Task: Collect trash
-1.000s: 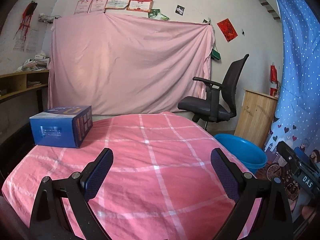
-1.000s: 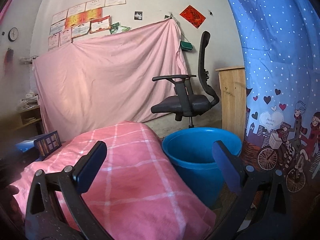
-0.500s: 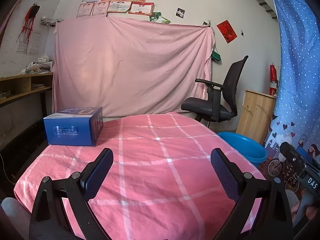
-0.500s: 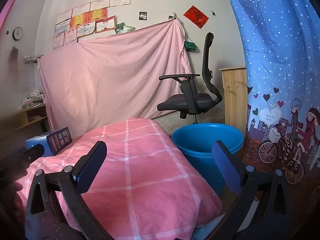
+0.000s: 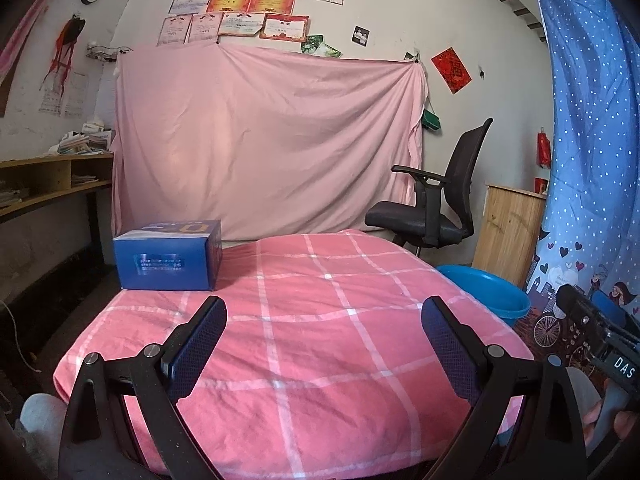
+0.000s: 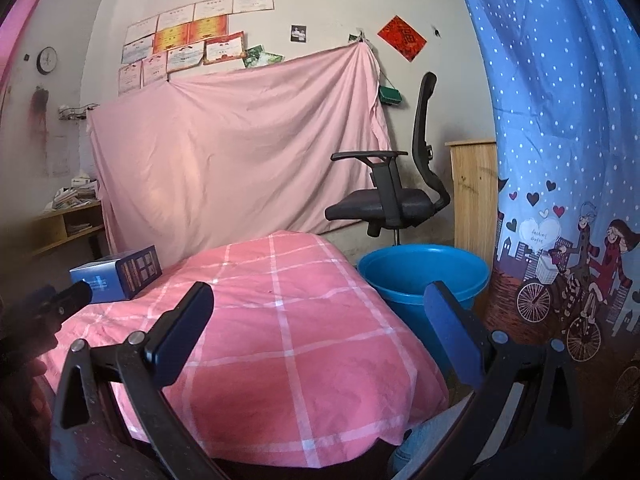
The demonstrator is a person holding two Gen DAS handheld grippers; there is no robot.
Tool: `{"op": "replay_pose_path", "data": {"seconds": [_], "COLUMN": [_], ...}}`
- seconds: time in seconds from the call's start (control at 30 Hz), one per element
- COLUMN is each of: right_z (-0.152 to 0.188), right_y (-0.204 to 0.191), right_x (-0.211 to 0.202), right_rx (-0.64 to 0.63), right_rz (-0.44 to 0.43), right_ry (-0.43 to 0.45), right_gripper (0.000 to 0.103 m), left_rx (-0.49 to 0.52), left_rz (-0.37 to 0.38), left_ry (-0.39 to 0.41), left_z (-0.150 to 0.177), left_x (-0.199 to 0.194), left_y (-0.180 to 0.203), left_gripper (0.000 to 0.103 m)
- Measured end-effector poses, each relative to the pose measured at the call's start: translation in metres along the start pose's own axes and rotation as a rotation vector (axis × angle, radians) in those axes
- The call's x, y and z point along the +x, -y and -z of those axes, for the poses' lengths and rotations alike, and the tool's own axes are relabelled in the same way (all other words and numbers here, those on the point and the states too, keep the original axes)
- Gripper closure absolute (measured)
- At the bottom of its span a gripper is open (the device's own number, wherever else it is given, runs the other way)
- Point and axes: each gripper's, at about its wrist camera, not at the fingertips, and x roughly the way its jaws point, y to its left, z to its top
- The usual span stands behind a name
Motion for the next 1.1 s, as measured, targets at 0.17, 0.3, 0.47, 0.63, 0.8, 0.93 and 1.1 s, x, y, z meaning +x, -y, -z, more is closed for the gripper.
{"op": "replay_pose_path", "data": {"seconds": [0.17,0.3,0.47,0.63,0.8,0.93,1.1], "right_z": [0.001,0.002,0.003,0.006,0.010,0.011,0.011], "right_y": [-0.009,-0.014,-0.016,-0.016,-0.014,-0.015,-0.016], "right_x": [-0.008,-0.020,-0.025,-0.019,-0.013,-0.011,-0.010], "right_rx": [-0.011,-0.012,-0.015,-0.012,-0.008,-0.017,-0.028], "right_rz": [0.008,0.007,0.007,0.012,0.014,0.011,0.008], "right_ry": [-0.003,0.018,0.030,0.000,-0.023,-0.033,-0.041], "right_gripper": [0.000,0.000,0.000,0.000,0.000,0.000,0.000], "left_rx": [0.001,-0.009,-0.013,-0.004,-0.013,-0.021,-0.020], "left_rz": [-0.006,-0.014,-0.015,-0.016,-0.029,-0.036,-0.040], "left_ry": [0.011,0.022,0.017,0.010,0.000,-0.003,-0.003], "left_z": [0.004,0.007,0.010,0.013,0.015,0.016,0.016], "left_x": [-0.012,-0.019,-0.021,-0.019,-0.016,-0.015,-0.015], "left_y": [0.001,0.000,0.000,0.002,0.002,0.000,-0.001], "left_gripper": [0.007,0.007,0.007,0.007,0.007,0.007,0.007]}}
